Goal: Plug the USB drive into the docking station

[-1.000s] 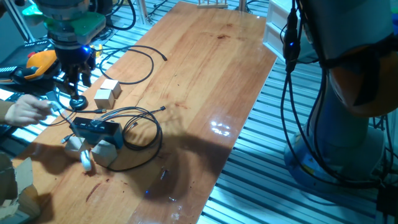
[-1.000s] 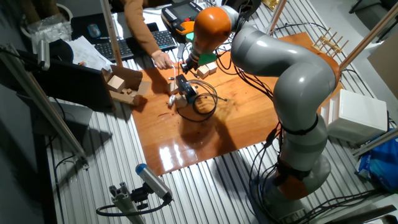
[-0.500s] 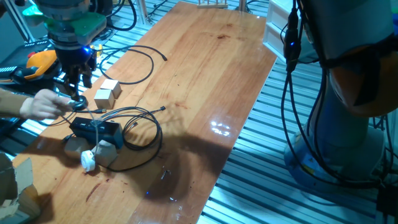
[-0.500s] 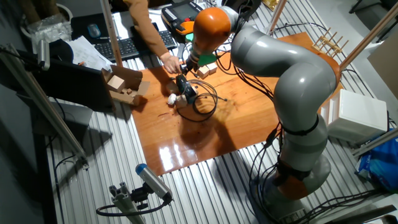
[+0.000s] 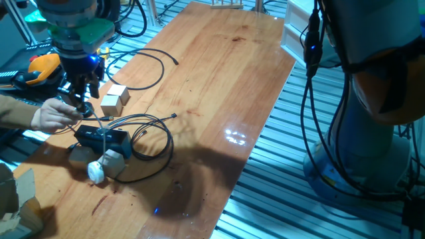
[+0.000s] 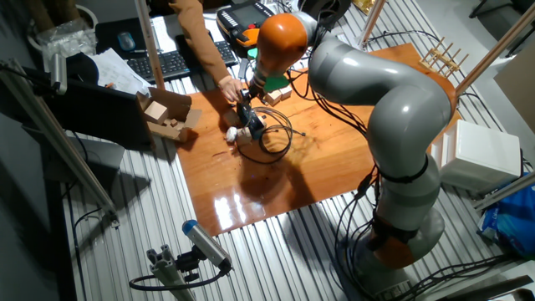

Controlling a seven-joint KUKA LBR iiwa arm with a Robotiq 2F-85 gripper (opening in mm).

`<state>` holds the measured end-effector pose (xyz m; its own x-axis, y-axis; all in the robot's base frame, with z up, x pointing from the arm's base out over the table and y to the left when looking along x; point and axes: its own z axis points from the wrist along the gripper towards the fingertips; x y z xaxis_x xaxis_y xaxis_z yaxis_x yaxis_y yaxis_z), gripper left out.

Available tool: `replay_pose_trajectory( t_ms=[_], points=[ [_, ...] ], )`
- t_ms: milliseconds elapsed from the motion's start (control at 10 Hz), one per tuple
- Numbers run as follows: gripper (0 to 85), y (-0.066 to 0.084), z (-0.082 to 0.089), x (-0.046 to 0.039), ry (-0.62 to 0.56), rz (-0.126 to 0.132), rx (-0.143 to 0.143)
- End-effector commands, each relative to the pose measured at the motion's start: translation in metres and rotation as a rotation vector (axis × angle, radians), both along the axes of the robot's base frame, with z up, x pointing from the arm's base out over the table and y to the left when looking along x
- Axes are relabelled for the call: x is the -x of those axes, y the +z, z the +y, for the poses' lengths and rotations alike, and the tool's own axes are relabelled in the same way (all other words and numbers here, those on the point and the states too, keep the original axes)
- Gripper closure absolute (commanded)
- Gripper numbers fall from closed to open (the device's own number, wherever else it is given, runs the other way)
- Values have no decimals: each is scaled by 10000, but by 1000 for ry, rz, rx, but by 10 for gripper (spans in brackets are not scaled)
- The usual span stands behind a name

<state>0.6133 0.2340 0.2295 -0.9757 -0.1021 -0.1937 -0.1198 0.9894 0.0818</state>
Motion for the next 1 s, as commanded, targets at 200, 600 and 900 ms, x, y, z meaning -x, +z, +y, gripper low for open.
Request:
replay_pose_trajectory(
  t_ms=[200, 600, 900],
  points=[
    [510, 2, -1, 5, 5, 1, -31],
    [510, 17, -3, 20, 5, 6, -62],
    [680, 26, -3, 30, 13, 3, -99]
  ],
)
